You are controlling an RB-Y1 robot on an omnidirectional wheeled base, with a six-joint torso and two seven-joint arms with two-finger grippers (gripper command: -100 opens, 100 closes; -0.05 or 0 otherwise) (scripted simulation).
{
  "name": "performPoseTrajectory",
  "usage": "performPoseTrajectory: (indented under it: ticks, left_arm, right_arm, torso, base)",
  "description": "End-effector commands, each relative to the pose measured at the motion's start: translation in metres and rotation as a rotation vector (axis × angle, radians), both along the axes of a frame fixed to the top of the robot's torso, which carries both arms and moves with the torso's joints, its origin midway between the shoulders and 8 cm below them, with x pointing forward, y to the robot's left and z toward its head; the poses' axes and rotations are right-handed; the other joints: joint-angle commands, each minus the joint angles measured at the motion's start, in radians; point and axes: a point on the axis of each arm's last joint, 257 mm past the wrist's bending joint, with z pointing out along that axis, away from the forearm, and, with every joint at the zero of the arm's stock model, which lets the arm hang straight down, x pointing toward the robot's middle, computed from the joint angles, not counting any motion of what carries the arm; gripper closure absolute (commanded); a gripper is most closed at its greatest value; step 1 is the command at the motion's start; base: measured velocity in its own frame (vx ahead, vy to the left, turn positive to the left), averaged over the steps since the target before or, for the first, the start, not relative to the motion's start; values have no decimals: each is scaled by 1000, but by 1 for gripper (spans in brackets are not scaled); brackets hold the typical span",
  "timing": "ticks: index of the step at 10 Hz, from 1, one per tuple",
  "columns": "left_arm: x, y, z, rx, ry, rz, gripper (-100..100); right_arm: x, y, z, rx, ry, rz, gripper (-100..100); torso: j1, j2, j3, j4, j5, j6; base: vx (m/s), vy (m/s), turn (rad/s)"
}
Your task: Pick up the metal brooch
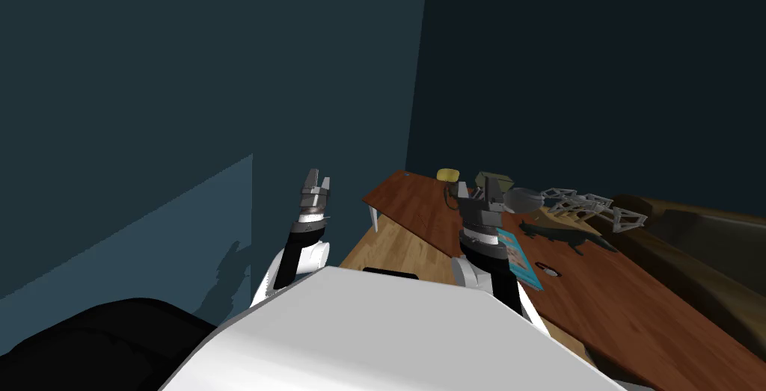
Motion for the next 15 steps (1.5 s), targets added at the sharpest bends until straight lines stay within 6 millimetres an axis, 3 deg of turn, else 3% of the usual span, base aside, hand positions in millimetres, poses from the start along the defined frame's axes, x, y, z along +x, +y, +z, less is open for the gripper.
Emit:
performPoseTrajectory:
  ticks: [1, 15]
  left_arm:
    - [0, 0, 0, 0, 0, 0, 0]
    - [0, 0, 0, 0, 0, 0, 0]
  right_arm:
    - [9, 2, -5, 2, 24, 37, -100]
    - [125, 5, -75, 372, 319, 350, -100]
  torso:
    - [0, 0, 0, 0, 0, 0]
    - [2, -2, -1, 0, 1, 0]
  base:
    - [9, 18, 33]
    - [28, 38, 32]
